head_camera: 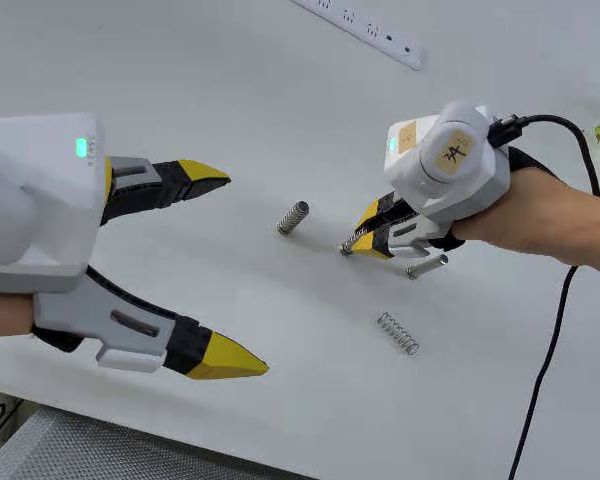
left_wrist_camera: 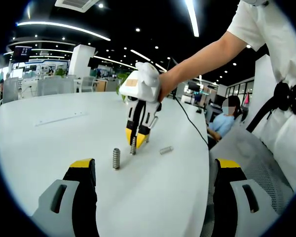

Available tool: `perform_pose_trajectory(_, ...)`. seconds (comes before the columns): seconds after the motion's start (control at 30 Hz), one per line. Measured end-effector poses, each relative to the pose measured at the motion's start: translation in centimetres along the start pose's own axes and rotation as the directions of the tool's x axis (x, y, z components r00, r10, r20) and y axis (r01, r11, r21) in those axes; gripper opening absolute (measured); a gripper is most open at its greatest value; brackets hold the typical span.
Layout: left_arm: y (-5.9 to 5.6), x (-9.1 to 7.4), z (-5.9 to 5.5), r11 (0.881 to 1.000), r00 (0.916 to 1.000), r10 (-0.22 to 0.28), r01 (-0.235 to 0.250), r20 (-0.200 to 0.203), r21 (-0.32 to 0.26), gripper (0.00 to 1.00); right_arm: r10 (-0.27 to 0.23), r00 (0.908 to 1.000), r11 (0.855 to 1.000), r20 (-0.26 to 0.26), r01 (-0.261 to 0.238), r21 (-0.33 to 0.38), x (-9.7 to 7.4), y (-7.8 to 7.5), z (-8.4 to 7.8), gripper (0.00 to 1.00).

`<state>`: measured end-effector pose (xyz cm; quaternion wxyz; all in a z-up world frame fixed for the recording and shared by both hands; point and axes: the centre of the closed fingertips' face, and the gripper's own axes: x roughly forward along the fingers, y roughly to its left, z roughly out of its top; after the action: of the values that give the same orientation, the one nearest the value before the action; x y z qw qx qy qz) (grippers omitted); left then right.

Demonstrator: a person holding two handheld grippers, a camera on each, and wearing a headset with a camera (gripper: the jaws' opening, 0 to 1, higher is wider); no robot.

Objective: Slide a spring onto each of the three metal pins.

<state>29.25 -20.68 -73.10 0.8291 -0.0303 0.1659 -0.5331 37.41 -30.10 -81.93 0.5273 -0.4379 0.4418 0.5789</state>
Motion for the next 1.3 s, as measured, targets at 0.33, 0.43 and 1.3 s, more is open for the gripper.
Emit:
perform_pose_trajectory(0.33,-0.2,-0.1,0.0,1.0,1.0,-0.003,0.004,-0.009,0.007,0.99,-0.012,0.9998,1.0,0.019,0.012,0.008,-0.8,-0.1,0.2,0.13)
perform_pose_trajectory(0.43,-0.3,-0.2,0.0,1.0,0.9999,-0.004,0.004,-0.015,0.011,0.99,-0.016,0.9993,1.0,0.034,0.015,0.012,-1.4,0.1,0.6,0.15)
perform_pose_trajectory(1.3,-1.2,-0.3,1.4,0.997,0.9969,-0.015,0.021,-0.077,0.079,0.99,-0.117,0.9548,0.988,0.273,0.085,0.128,-7.8,2.0,0.3,0.39)
